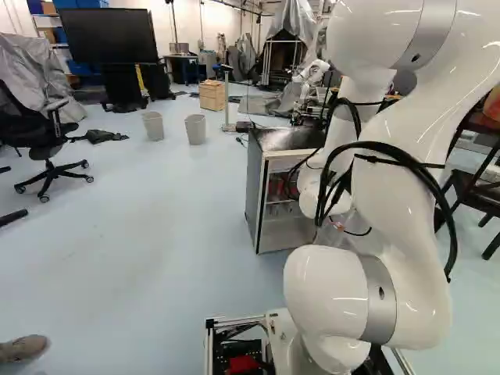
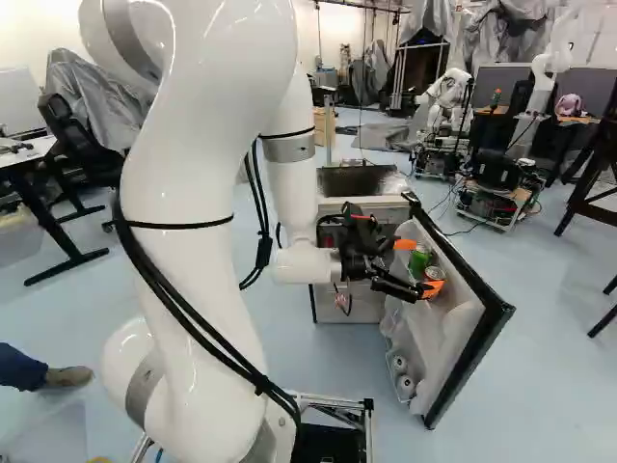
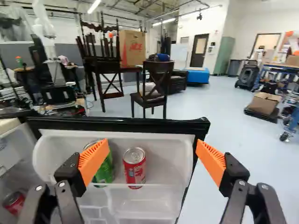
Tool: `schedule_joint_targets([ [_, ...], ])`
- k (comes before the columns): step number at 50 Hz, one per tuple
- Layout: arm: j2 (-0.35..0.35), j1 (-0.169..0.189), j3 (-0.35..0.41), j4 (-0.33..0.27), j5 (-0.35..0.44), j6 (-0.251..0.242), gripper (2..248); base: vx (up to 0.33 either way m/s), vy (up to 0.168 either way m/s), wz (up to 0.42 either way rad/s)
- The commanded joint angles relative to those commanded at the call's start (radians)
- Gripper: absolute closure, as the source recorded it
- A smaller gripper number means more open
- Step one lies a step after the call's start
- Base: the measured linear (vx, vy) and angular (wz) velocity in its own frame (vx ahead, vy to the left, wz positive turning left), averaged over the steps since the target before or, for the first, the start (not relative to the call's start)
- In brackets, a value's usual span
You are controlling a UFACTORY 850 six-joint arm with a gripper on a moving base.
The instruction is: Grab a drink from the fridge
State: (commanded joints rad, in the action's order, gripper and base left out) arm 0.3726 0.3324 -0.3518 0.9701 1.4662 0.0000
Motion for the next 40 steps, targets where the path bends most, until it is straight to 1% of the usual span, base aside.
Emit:
schedule_joint_targets([
  [8,-0.017,-0.007,0.024,-0.084,0.000,0.000,3,0.000,0.000,0.000],
  [22,-0.020,-0.008,0.030,-0.231,0.000,0.000,3,0.000,0.000,0.000],
  [40,0.032,-0.008,0.018,-0.420,0.000,0.000,3,0.000,0.000,0.000],
])
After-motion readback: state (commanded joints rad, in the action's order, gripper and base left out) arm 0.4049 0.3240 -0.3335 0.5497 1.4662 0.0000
